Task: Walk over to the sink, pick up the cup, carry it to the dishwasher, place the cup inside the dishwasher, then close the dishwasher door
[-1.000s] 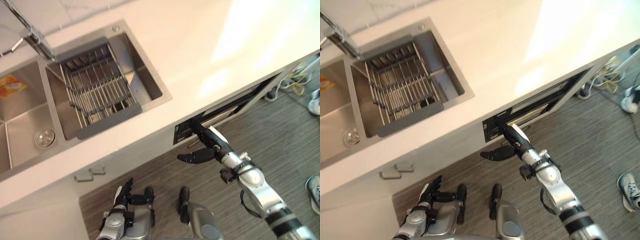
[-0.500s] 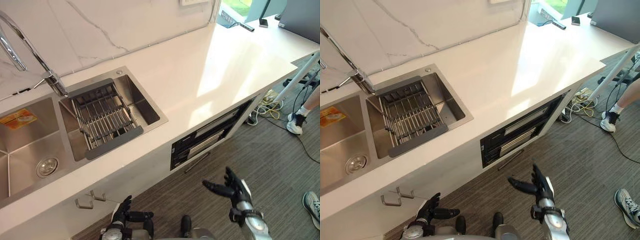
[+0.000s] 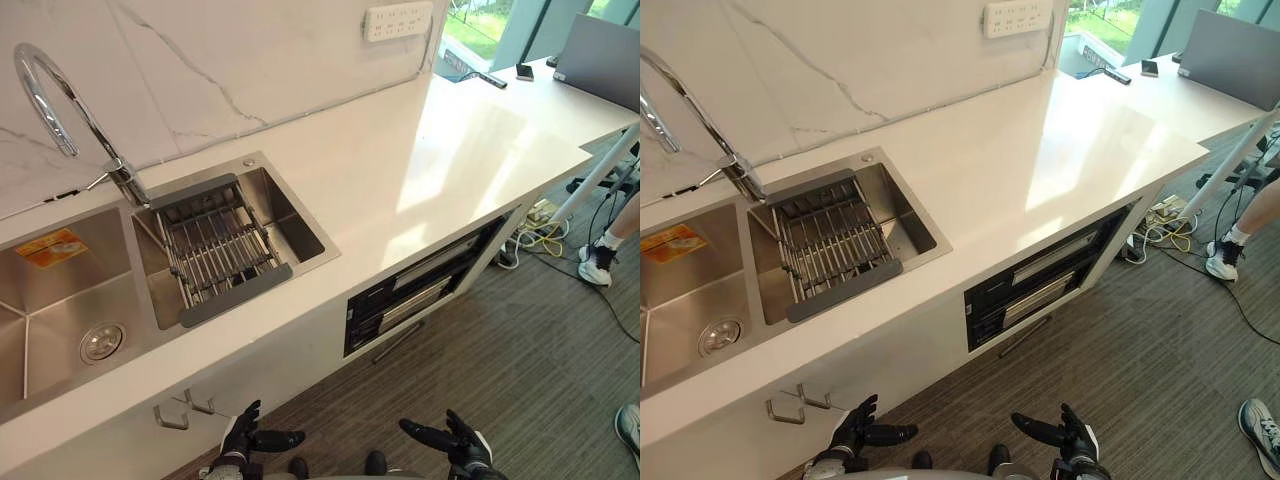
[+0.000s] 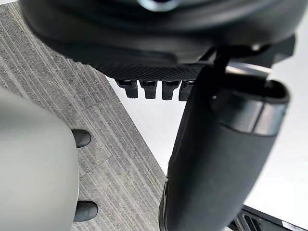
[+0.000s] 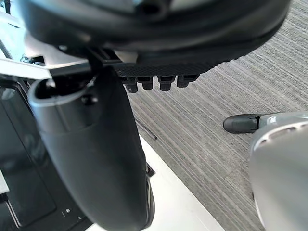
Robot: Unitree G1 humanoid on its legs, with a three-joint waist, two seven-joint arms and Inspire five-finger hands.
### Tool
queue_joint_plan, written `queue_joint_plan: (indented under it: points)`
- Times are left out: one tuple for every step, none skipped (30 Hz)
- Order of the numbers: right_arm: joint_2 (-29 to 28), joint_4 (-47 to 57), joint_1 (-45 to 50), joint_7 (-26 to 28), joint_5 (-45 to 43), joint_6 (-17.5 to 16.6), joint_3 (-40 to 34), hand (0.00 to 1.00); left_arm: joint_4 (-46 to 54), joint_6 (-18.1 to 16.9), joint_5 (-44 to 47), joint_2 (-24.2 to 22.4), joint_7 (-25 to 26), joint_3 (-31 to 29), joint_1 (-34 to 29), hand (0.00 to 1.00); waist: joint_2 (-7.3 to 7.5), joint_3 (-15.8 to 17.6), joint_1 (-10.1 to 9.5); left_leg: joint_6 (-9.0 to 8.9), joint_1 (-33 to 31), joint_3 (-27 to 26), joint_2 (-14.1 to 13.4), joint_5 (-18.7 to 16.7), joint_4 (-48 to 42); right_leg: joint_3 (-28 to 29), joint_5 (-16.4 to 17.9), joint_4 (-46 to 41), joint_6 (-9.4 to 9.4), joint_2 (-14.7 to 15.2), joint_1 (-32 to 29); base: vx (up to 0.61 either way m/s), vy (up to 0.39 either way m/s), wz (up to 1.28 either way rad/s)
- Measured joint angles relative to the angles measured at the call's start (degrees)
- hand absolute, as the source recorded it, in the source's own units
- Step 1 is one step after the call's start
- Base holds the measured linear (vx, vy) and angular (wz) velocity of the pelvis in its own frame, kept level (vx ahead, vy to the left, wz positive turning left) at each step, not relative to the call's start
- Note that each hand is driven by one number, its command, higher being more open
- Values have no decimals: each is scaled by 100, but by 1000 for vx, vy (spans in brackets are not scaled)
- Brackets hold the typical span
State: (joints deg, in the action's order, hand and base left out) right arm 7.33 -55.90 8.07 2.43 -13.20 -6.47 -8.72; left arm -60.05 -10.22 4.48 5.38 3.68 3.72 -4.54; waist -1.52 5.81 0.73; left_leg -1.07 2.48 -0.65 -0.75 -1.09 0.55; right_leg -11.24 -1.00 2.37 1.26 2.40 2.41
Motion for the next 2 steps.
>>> queue_joint_plan:
  points:
    - [-26,-82,-42,6,31,1,5,100,-60,1,0,-2,0,-18,27,100,4,-7,2,-1,9,11,2,19,35,-13,0,4,0,1,0,0,0,0]
    - [-33,-131,-79,10,74,3,8,100,-65,1,0,-1,0,-18,29,100,7,-10,2,-1,11,18,3,27,50,-19,0,8,1,1,0,0,0,0]
